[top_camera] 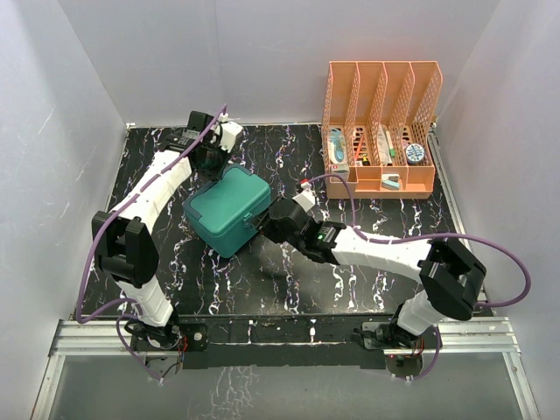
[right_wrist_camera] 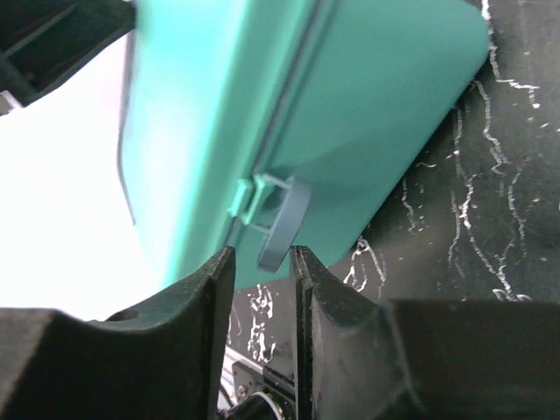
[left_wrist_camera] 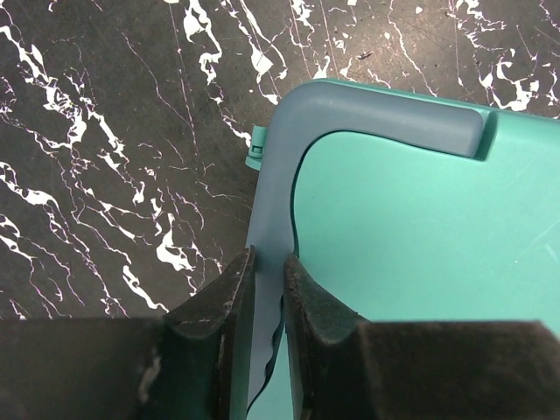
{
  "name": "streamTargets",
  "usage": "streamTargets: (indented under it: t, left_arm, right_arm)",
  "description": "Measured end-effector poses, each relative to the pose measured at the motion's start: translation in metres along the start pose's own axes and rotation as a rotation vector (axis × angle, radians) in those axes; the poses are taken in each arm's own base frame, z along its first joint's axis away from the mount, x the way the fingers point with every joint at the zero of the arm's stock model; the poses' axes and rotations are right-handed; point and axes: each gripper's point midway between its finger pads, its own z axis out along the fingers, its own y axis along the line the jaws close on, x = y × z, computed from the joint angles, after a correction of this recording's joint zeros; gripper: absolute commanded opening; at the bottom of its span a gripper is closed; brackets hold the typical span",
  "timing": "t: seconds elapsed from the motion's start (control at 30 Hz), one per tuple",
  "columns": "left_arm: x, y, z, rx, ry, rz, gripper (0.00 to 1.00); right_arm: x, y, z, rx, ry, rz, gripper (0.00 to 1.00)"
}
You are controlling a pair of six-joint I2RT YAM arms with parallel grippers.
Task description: Organize the medicine kit
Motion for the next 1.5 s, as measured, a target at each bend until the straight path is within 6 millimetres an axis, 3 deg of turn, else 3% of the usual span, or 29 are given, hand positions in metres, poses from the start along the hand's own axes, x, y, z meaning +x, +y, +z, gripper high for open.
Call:
streamTargets:
  t: [0.17, 0.93, 1.13, 1.37, 1.5]
  left_arm:
    - [0.000, -0.002, 0.000, -0.012, 0.003, 0.010, 0.06]
    - [0.001, -0.005, -0.001, -0.040, -0.014, 0.036, 0.03]
    - [0.001, -0.008, -0.001, -0.055, -0.011, 0.050, 0.01]
    - [0.001, -0.010, -0.001, -0.065, -0.006, 0.059, 0.00]
    - [0.000, -0.011, -0.001, -0.070, -0.002, 0.064, 0.00]
  right_arm:
    - [0.002, 0.017, -0.008, -0.047, 0.012, -0.008, 0.40]
    - [0.007, 0.016, -0.003, -0.049, 0.019, -0.011, 0.39]
    - [-0.001, 0.018, -0.016, -0.059, -0.001, -0.004, 0.39]
    - [-0.018, 0.006, -0.045, -0.042, -0.053, 0.026, 0.39]
    - [-0.015, -0.025, -0.046, 0.009, -0.061, 0.036, 0.36]
